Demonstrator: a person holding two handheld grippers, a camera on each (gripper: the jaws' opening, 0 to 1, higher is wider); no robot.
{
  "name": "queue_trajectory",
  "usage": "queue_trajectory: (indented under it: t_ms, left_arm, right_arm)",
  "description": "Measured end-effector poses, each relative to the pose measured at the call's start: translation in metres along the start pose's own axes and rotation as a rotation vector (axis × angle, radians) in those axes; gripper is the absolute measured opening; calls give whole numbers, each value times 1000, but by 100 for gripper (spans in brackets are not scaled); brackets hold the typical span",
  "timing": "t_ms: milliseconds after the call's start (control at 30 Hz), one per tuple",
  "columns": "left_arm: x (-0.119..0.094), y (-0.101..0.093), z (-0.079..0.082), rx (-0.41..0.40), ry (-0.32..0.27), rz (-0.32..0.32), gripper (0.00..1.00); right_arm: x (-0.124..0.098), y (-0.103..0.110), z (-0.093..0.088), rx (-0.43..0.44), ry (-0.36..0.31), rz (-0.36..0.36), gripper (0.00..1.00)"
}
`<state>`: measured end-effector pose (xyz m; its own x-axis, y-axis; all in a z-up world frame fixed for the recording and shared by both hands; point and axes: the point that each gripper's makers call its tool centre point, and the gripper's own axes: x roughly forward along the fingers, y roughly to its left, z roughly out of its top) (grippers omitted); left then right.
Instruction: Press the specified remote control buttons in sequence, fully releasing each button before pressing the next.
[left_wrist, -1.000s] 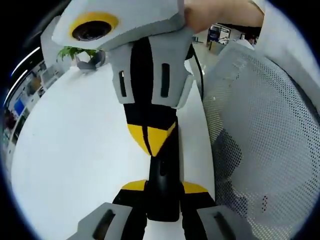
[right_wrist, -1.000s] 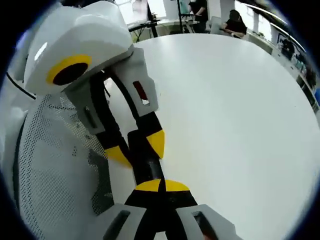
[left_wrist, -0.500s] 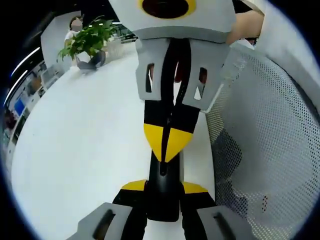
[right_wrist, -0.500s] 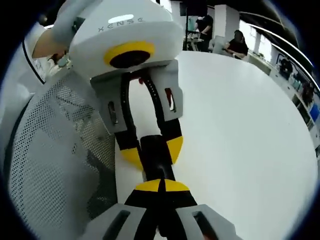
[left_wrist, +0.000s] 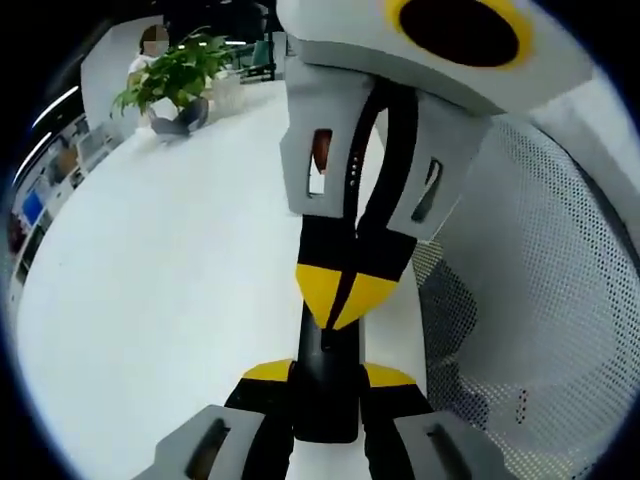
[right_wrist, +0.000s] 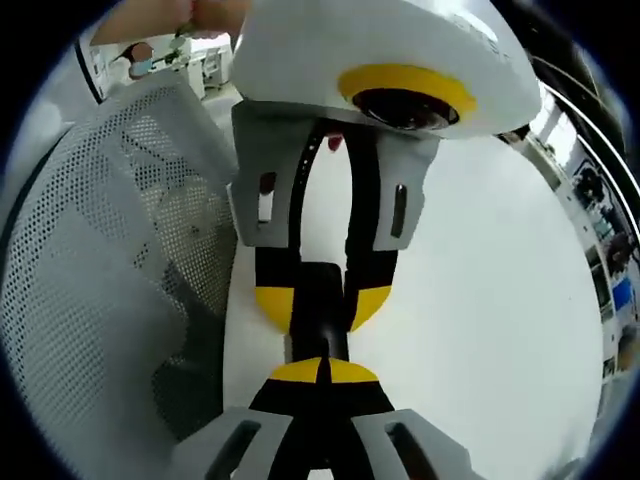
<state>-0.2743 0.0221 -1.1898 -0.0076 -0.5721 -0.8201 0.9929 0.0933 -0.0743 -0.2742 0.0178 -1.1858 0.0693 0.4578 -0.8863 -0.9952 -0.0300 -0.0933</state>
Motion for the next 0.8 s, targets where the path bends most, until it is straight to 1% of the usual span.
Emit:
queue_trajectory:
  t_ms: [67, 133, 167, 300, 367, 400, 500, 600, 633, 733, 800]
  left_arm:
    - [0, 0, 0, -1, -1, 2, 24]
    - [0, 0, 0, -6, -7, 4, 24]
    - [0, 0, 0, -6, -9, 5, 24]
    - [0, 0, 0, -7, -11, 8, 24]
    - [0, 0, 0, -6, -10, 8, 24]
    - [0, 0, 0, -6, -10, 7, 24]
    - [0, 0, 0, -8, -11, 5, 24]
    - [0, 0, 0, -8, -12, 6, 24]
    - [0, 0, 0, -8, -12, 6, 24]
    - [0, 0, 0, -7, -12, 5, 24]
    - [0, 0, 0, -7, -13, 3, 24]
  right_arm:
    - [0, -1, 0, 16, -9, -3, 0]
    - [-1, -1, -1, 29, -27, -3, 0]
    - [-1, -2, -1, 51, -45, -6, 0]
    - [-2, 0, -1, 45, -79, -12, 0]
    - [-1, 1, 2, 42, -95, -13, 0]
    - [0, 1, 3, 9, -87, -23, 0]
    - [0, 1, 4, -9, -79, -15, 0]
    - [0, 1, 4, -12, -75, 16, 0]
    - [0, 1, 4, -19, -72, 23, 0]
    - [0, 2, 3, -79, -50, 42, 0]
    - [2, 1, 4, -76, -31, 56, 0]
